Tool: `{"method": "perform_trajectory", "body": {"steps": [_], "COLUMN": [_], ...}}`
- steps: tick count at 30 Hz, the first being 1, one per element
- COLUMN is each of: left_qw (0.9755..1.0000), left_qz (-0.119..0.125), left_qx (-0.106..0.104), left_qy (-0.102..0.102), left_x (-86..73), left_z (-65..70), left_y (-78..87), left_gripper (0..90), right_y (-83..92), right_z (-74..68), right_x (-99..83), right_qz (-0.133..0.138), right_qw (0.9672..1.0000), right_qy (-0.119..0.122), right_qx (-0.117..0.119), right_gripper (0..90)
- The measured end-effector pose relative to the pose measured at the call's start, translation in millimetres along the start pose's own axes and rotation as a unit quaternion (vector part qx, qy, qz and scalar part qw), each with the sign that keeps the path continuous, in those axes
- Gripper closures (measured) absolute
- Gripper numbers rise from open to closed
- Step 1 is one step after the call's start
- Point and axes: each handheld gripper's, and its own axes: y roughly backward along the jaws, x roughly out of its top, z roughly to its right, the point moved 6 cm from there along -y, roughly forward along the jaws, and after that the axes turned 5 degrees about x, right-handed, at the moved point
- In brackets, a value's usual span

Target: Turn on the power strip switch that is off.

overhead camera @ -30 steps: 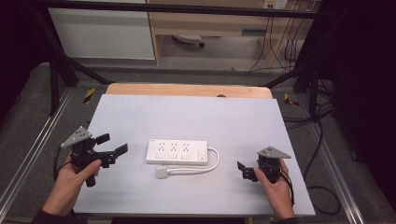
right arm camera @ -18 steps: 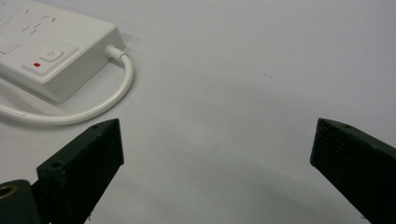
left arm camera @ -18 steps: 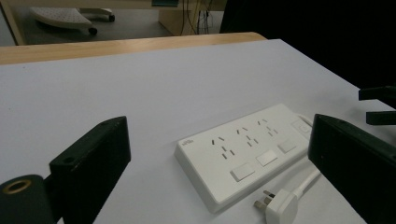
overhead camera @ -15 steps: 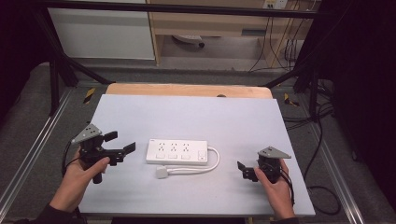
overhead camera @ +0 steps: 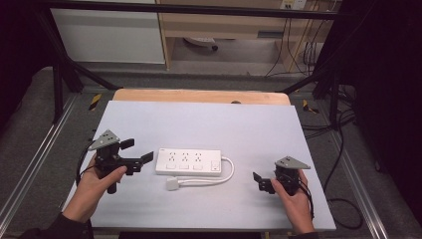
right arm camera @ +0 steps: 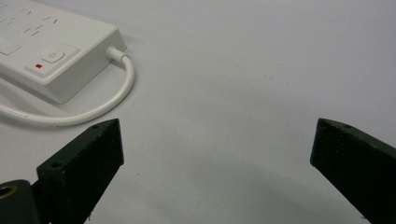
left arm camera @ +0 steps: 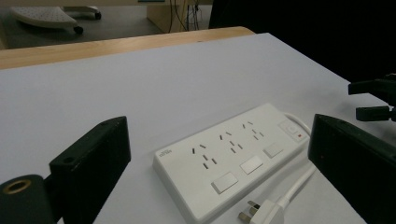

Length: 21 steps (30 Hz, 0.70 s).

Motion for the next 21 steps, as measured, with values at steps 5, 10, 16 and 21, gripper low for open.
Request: {"method": "perform_trajectory", "body": {"steps": [5,10,16,21], "left_qw": [1.0000,0.9999,0.9998,0.9996], "left_qz": [-0.003,-0.005,-0.011,-0.016], "left_qx": [-0.006,-0.009,-0.015,-0.019], "left_qy": [-0.002,-0.004,-0.011,-0.015], "left_x": [1.7,3.3,3.9,4.2], "left_z": [4.7,8.0,14.2,17.3], "left_y": [-4.6,-8.9,-14.9,-18.7], "left_gripper": [5.9,5.9,5.9,5.9], "right_y": [0.2,0.2,0.4,0.3], "right_z": [-0.1,0.0,-0.1,-0.2], "right_x": [0.1,0.2,0.3,0.4], "right_qz": [0.001,0.001,0.002,0.002], "right_qw": [1.0000,1.0000,1.0000,1.0000], "right_qy": [0.000,0.000,-0.001,-0.001], "right_qx": [0.000,0.000,0.000,0.001], "right_gripper": [3.0,3.0,3.0,3.0]}}
